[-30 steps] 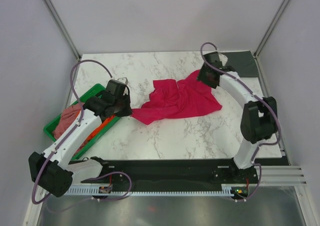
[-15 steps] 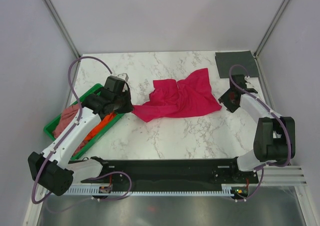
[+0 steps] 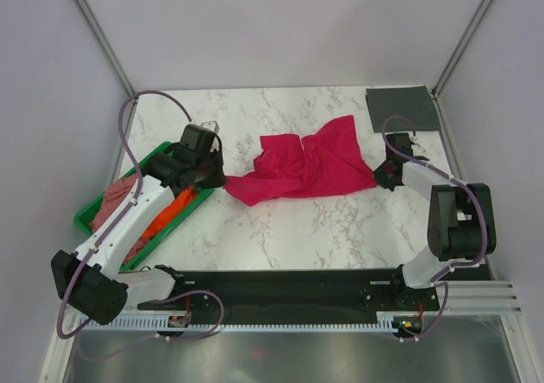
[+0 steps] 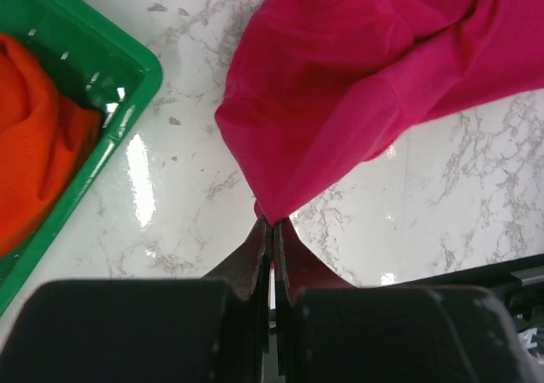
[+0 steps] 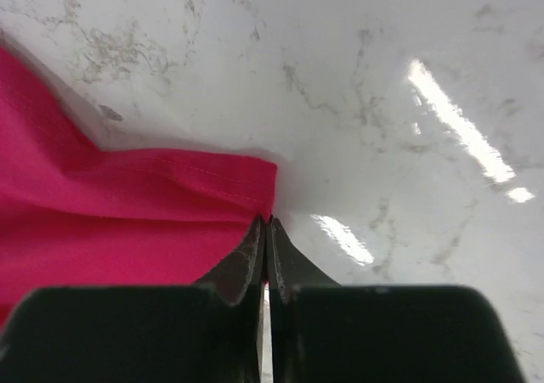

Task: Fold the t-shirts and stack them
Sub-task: Flatten the tshirt out

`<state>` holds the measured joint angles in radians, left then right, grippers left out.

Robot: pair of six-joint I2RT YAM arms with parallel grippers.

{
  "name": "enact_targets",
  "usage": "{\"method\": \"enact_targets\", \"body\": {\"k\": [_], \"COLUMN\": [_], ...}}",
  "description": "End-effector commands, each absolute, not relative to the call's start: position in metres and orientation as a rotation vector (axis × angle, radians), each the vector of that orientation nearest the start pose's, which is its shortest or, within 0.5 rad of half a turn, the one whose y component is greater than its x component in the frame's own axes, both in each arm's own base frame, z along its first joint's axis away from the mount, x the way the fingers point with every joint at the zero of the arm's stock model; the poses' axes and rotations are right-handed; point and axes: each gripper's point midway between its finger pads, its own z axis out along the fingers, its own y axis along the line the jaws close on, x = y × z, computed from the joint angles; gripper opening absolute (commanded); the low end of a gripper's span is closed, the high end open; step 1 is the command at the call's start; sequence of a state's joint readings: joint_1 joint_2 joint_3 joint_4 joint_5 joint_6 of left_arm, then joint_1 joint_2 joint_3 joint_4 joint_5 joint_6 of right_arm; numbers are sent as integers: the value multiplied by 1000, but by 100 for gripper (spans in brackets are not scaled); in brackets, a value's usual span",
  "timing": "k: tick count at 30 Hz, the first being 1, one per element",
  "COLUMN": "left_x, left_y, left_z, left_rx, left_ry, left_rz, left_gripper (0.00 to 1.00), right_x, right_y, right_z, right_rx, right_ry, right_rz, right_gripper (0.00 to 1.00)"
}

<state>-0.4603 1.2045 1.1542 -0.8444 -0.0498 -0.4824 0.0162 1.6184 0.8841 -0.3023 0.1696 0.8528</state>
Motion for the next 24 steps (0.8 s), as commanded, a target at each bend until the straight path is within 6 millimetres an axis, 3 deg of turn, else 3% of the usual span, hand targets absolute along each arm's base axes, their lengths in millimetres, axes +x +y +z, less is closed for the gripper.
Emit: {"method": "enact_targets", "body": {"k": [1, 4, 5, 7, 9, 11, 14, 18, 24], "left_x": [287, 293, 292, 287, 279, 267, 256, 251, 249], "left_y": [-126, -116, -112, -114, -123, -132, -132, -130, -129], "left_z": [229, 246, 247, 240, 233, 217, 201, 195, 199], "left_rx": [-57, -71, -76, -65, -42, -22, -25, -23, -23], "left_ry": [2393, 2359, 2362, 2381, 2416, 2471, 2508, 2515, 2503], "left_rz": [-214, -141, -122, -136, -203, -272, -298, -291, -302], "left_gripper": [2, 2, 2, 2, 2, 2, 2, 2, 2], "right_x": [370, 347, 343, 329, 310, 295, 292, 297, 300], "right_y": [-35, -54, -55, -49, -43, -40, -42, -32, 6], "right_z": [98, 135, 138, 127, 102, 85, 88, 99, 86], "right_rx": [976, 863, 851, 843, 846, 862, 864, 876, 1068], "right_ry": [2223, 2253, 2267, 2329, 2406, 2449, 2438, 2414, 2341], "right_rz": [-160, -332, -344, -325, -311, -310, -325, -227, 97], "right_gripper": [3, 2, 5, 11, 21, 44, 54, 55, 51]}}
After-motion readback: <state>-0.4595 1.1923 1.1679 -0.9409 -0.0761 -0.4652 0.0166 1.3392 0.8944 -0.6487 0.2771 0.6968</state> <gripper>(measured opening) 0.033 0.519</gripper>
